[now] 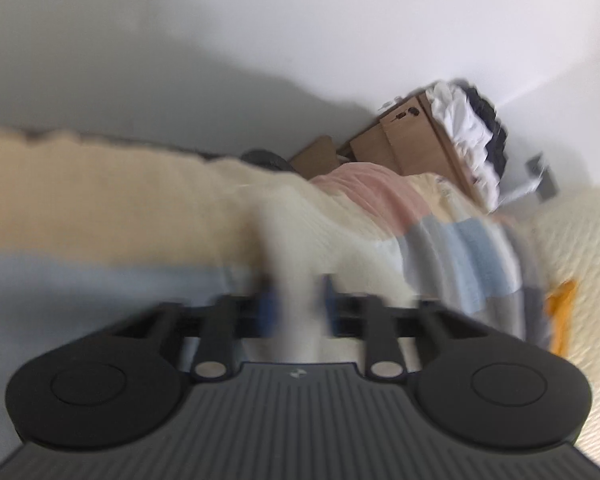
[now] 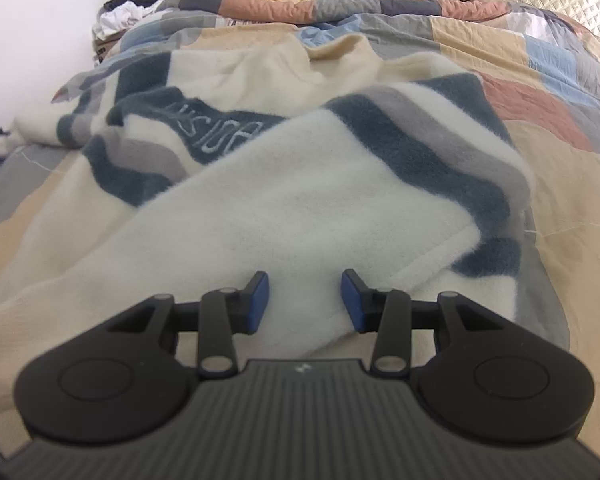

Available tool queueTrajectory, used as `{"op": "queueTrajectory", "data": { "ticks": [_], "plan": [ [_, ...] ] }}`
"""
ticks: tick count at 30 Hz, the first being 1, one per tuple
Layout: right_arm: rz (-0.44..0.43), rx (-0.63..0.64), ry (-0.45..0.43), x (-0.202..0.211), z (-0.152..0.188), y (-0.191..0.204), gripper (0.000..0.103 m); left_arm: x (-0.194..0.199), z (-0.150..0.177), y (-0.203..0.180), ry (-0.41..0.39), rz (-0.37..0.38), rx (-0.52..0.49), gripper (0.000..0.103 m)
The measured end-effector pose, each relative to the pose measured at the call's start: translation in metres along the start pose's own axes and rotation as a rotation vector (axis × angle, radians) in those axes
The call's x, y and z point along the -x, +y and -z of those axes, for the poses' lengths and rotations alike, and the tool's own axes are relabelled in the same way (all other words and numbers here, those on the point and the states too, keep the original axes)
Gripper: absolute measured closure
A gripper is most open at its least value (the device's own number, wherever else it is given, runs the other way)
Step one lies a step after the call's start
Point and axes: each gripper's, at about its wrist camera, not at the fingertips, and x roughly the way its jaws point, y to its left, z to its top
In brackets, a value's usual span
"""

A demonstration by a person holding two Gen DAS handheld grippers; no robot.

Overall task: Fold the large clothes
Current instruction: 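Pinch the other sleeve cuff with the left gripper and lift it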

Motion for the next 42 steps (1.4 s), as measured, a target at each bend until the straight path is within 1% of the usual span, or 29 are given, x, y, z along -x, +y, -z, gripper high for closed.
{"op": "queueTrajectory", "data": {
  "ticks": [1,3,8,10,11,12,14,16,17,21,25,27,30,32,34,35,37,39,40,42],
  "plan": [
    [0.005,0.008,-0.001,0.0,0.0,0.001,0.06,0.003,-0.001,-0.008,-0.004,-0.013,-0.037,0.092],
    [0.005,0.003,-0.001,0.001,0.0,0.001,0.06,0.011,-0.001,-0.026,-0.031,-0.008,-0.094,0.093],
    [0.001,-0.024,-0.007,0.006,-0.004,-0.001,0.061,0.056,-0.004,-0.074,-0.042,0.073,-0.155,0.093],
    [-0.007,-0.022,-0.029,0.011,-0.006,0.0,0.061,0.086,-0.002,-0.103,-0.079,0.1,-0.243,0.093],
    [-0.009,-0.021,-0.04,0.014,-0.006,0.0,0.061,0.103,0.001,-0.12,-0.106,0.127,-0.308,0.093],
    [-0.012,-0.021,-0.049,0.017,-0.005,0.0,0.061,0.12,0.006,-0.138,-0.145,0.138,-0.386,0.093],
    [-0.024,-0.033,-0.063,0.023,-0.003,-0.004,0.061,0.154,0.022,-0.174,-0.193,0.17,-0.532,0.093],
    [-0.045,-0.065,-0.066,0.027,-0.001,-0.01,0.061,0.189,0.042,-0.205,-0.2,0.232,-0.636,0.093],
    [-0.052,-0.081,-0.064,0.029,0.0,-0.014,0.061,0.205,0.052,-0.219,-0.193,0.268,-0.672,0.093],
    [-0.069,-0.134,-0.099,0.044,0.002,-0.024,0.061,0.27,0.095,-0.268,-0.158,0.413,-0.729,0.093],
    [-0.05,-0.151,-0.152,0.059,0.007,-0.032,0.06,0.322,0.153,-0.307,-0.145,0.505,-0.854,0.093],
    [-0.048,-0.179,-0.163,0.065,0.011,-0.042,0.06,0.344,0.184,-0.315,-0.124,0.554,-0.905,0.093],
    [-0.041,-0.234,-0.179,0.073,0.014,-0.055,0.06,0.375,0.239,-0.319,-0.118,0.607,-1.029,0.093],
    [0.001,-0.23,-0.205,0.079,0.014,-0.059,0.059,0.39,0.271,-0.316,-0.086,0.645,-1.074,0.093],
    [0.035,-0.225,-0.221,0.083,0.014,-0.062,0.059,0.406,0.309,-0.306,-0.068,0.666,-1.151,0.093],
    [0.039,-0.234,-0.226,0.085,0.015,-0.065,0.059,0.411,0.326,-0.302,-0.057,0.671,-1.199,0.093],
    [0.019,-0.279,-0.233,0.088,0.016,-0.075,0.059,0.425,0.368,-0.281,-0.023,0.666,-1.302,0.093],
    [0.01,-0.32,-0.24,0.09,0.017,-0.083,0.059,0.425,0.398,-0.265,0.047,0.657,-1.333,0.093],
    [0.018,-0.336,-0.244,0.091,0.018,-0.086,0.059,0.423,0.413,-0.254,0.067,0.649,-1.353,0.093],
    [0.028,-0.36,-0.251,0.092,0.019,-0.091,0.059,0.418,0.443,-0.235,0.121,0.658,-1.386,0.093]
  ]
}}
